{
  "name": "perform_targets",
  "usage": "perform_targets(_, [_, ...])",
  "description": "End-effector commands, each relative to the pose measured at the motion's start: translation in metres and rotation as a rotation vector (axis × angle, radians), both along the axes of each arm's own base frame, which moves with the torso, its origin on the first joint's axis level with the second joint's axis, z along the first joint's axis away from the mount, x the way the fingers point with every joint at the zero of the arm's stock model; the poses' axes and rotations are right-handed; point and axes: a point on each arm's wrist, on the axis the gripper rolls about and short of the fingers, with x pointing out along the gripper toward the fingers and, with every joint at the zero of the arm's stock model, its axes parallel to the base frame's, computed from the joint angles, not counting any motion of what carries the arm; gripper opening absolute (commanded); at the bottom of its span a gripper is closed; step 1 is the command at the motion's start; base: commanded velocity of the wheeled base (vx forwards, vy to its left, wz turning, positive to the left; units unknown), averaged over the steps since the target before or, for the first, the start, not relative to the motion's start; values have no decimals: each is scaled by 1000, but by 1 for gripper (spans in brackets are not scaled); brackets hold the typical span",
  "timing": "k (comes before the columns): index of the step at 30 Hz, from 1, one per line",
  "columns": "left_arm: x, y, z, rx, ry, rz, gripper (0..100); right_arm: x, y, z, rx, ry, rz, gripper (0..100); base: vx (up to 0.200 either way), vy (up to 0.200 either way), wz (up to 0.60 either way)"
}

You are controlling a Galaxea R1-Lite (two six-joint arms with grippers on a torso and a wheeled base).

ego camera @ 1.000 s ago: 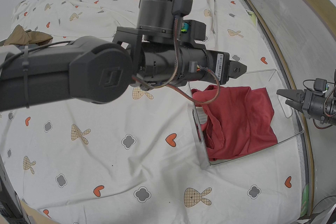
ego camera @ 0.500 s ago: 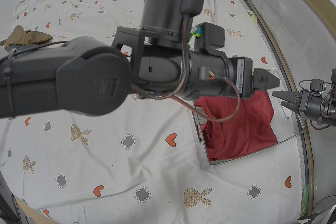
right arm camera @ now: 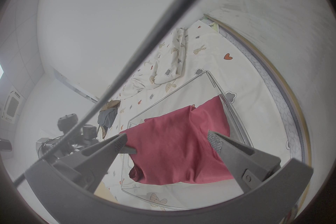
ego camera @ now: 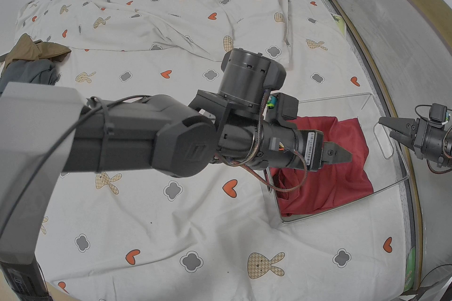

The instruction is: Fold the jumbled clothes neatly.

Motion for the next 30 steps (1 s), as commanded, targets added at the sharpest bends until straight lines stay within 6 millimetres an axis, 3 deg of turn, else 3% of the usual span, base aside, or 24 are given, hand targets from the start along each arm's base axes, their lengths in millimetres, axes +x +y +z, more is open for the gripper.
perform_targets(1, [22, 3, -19, 24, 21, 40, 100, -14, 1, 6, 0, -34, -1, 100, 0, 0, 0])
perform_targets(7, [56, 13, -20, 27, -31, 86, 100, -31, 4, 11, -3, -72, 11, 100, 0, 0, 0])
perform_targets(14, [68, 3, -33, 167, -53, 119, 100, -47, 7, 12, -4, -98, 22, 100, 0, 0, 0])
perform_targets(19, [62, -4, -37, 202, -64, 135, 100, -50, 6, 10, -4, -95, 14, 100, 0, 0, 0])
perform_targets(30, [36, 3, 13, 148, -106, 120, 100, -51, 6, 7, -2, -83, 17, 100, 0, 0, 0])
